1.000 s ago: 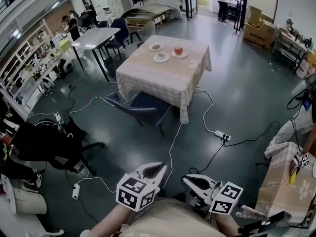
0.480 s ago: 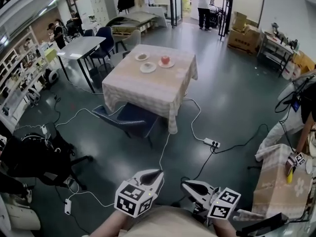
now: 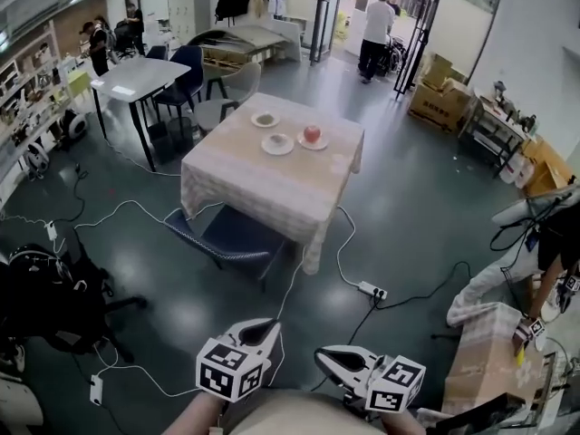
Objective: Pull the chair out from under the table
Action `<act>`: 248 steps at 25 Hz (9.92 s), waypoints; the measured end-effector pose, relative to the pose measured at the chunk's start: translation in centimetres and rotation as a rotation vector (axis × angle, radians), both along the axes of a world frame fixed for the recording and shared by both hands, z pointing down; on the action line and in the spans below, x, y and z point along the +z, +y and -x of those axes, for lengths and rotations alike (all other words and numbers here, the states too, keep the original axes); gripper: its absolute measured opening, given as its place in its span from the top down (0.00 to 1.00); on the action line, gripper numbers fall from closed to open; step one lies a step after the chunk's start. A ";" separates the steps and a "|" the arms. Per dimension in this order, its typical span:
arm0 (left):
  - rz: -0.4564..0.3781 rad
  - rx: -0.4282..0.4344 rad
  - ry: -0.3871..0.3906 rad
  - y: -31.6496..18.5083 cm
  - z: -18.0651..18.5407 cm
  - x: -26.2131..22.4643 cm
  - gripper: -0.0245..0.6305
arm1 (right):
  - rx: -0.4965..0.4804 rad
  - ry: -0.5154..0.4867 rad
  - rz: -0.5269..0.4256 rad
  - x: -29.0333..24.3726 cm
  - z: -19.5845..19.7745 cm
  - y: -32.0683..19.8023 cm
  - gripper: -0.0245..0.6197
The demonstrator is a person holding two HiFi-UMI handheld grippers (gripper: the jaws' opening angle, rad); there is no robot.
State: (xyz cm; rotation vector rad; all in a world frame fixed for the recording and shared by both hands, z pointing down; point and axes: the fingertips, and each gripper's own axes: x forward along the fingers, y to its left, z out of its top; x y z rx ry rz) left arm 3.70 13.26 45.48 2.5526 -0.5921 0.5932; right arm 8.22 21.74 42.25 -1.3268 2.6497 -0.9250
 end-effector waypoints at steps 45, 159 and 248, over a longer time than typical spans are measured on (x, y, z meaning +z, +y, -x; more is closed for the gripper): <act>0.082 -0.462 -0.191 -20.6 -1.9 2.2 0.95 | -0.516 -0.106 -0.017 0.0 -4.6 -25.3 0.95; 1.031 -1.182 0.108 -33.3 14.3 26.5 0.62 | -0.553 0.150 0.042 1.7 -0.9 -39.8 0.95; 1.018 -1.303 0.053 -27.8 18.0 26.6 0.69 | -0.602 0.074 0.151 3.3 -0.5 -40.0 0.95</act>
